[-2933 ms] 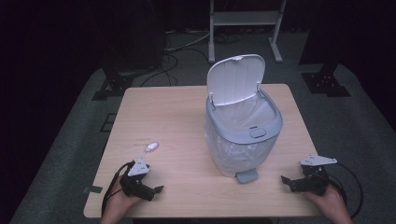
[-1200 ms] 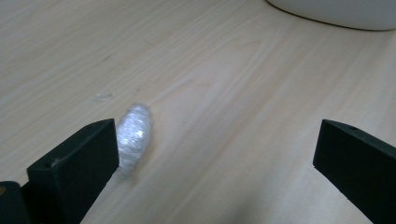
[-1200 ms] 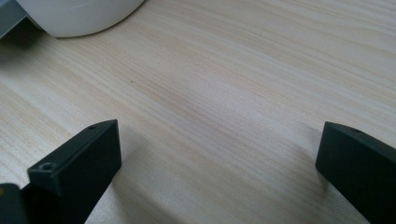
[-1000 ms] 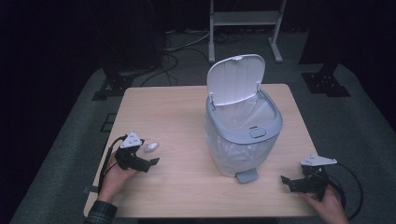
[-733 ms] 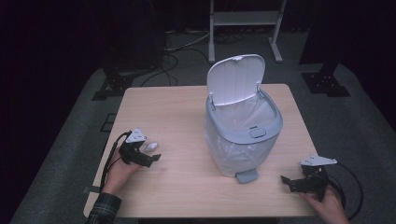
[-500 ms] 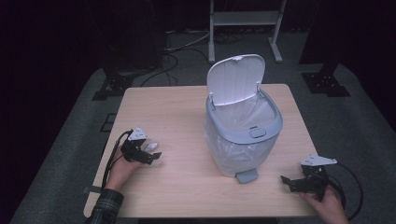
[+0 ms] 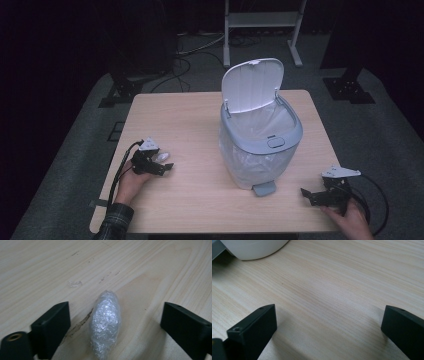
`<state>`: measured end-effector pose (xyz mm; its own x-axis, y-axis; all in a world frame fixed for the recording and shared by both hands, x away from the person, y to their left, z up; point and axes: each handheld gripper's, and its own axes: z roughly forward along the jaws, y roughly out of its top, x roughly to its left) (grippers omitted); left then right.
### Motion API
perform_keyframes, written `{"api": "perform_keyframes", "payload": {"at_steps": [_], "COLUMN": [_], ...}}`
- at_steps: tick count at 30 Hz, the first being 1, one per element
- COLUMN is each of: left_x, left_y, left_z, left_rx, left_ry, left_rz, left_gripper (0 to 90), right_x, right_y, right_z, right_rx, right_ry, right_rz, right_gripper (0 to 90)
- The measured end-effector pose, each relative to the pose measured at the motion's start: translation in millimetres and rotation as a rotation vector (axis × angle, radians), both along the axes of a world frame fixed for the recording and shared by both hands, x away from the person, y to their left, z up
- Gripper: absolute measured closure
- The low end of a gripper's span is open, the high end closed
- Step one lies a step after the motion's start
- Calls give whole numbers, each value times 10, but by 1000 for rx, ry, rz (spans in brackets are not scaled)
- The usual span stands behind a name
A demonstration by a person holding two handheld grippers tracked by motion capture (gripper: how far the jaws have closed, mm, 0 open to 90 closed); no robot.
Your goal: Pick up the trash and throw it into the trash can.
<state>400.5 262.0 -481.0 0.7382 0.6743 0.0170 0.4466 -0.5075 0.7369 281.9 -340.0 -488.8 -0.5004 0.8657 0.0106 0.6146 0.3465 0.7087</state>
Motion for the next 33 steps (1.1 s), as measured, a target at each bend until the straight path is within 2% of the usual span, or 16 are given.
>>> {"api": "perform_keyframes", "payload": {"at_steps": [3, 6, 10, 14, 16, 21, 33], "left_x": [-2, -19, -33, -38, -46, -54, -63], "left_y": [17, 45, 77, 91, 99, 95, 91], "left_z": [2, 8, 11, 15, 14, 14, 16], "left_rx": [-11, -23, -36, -35, -42, -44, -51], "left_ry": [-9, -21, -30, -33, -36, -38, -32], "left_rz": [-1, -3, 31, 48, 38, 32, 46], "left_gripper": [180, 306, 432, 488, 593, 652, 665], "right_x": [0, 0, 0, -1, 0, 0, 0], "right_y": [0, 0, 0, 0, 0, 0, 0], "right_z": [0, 0, 0, 0, 0, 0, 0], "right_rx": [0, 0, 0, 0, 0, 0, 0], "right_ry": [0, 0, 0, 0, 0, 0, 0], "right_rz": [0, 0, 0, 0, 0, 0, 0], "right_gripper": [0, 0, 0, 0, 0, 0, 0]}}
